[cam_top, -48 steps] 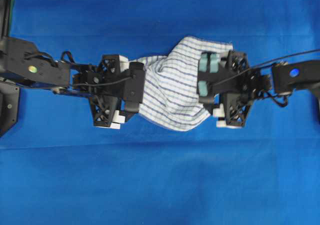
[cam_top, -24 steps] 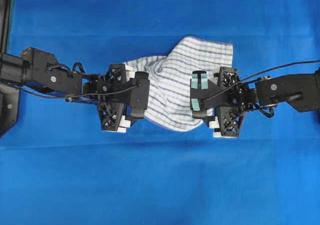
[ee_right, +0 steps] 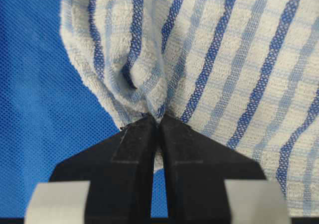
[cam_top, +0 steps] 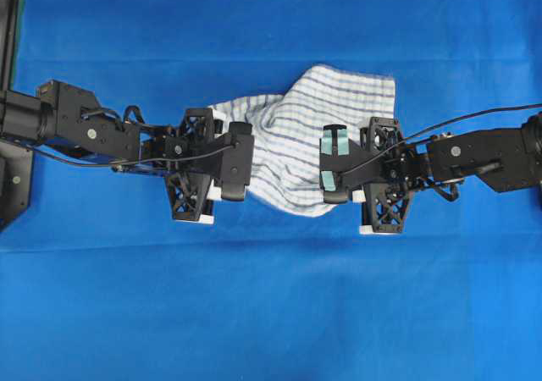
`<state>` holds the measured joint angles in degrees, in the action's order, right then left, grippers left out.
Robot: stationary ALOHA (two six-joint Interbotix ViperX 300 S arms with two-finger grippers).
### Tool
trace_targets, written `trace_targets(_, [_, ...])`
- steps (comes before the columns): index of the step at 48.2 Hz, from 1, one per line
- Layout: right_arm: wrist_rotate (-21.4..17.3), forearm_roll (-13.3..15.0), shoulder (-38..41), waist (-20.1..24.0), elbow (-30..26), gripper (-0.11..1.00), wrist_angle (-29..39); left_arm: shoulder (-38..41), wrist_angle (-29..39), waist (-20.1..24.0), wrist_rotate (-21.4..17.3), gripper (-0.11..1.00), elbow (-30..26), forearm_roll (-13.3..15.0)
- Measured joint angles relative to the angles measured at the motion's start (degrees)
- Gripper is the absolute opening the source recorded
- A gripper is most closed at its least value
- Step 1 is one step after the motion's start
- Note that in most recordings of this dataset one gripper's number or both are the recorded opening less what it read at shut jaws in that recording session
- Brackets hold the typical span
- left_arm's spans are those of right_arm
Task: Lift the towel with both arms.
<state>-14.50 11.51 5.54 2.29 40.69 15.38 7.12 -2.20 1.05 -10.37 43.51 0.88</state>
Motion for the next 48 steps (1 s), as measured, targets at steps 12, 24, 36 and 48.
trace_targets(12, [-0.09,0.0,-0.35,-0.09,0.0,0.05,-0.44,-0.26,2.46,0.0,0.44,0.03,-0.53,0.0])
trace_targets(24, [-0.53,-0.62,-8.09,-0.09,-0.79,0.05,0.88,-6.68,10.28,0.0,0.62,0.03,-2.29,0.26])
trace_targets(36, [-0.53,-0.62,-17.58,0.0,-4.13,0.05,7.29,-18.02,17.84,0.0,0.62,0.03,-5.1,0.35])
trace_targets(48, [-0.18,0.79,-24.79,-0.44,-10.99,0.05,15.29,-29.18,23.64,0.0,0.53,0.03,-8.61,0.35])
